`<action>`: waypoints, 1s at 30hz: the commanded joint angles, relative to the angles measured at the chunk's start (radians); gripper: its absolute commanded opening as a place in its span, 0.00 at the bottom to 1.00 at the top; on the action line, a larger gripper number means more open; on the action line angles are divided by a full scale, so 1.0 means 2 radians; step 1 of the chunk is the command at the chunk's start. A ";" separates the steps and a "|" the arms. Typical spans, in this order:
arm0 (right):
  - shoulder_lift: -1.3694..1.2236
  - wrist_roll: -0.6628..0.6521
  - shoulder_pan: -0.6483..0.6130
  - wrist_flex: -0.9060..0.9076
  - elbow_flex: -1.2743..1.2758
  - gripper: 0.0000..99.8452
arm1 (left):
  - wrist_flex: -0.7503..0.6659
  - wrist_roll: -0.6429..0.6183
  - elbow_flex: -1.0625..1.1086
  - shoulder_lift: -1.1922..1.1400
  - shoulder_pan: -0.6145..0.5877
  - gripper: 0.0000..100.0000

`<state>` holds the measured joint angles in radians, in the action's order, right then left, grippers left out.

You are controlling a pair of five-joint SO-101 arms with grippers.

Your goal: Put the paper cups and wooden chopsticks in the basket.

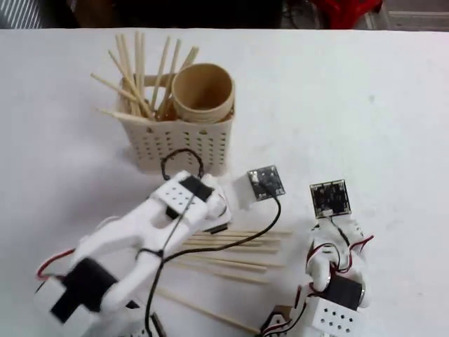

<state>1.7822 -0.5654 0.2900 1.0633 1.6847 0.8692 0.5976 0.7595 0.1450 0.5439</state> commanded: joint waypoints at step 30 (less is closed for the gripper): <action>0.004 -0.002 0.003 0.001 0.003 0.02 | 0.033 -0.018 -0.059 -0.043 0.011 0.13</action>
<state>1.7822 -0.5654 0.2900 1.0633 1.6847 0.9106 0.5762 0.6536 -0.0315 0.5608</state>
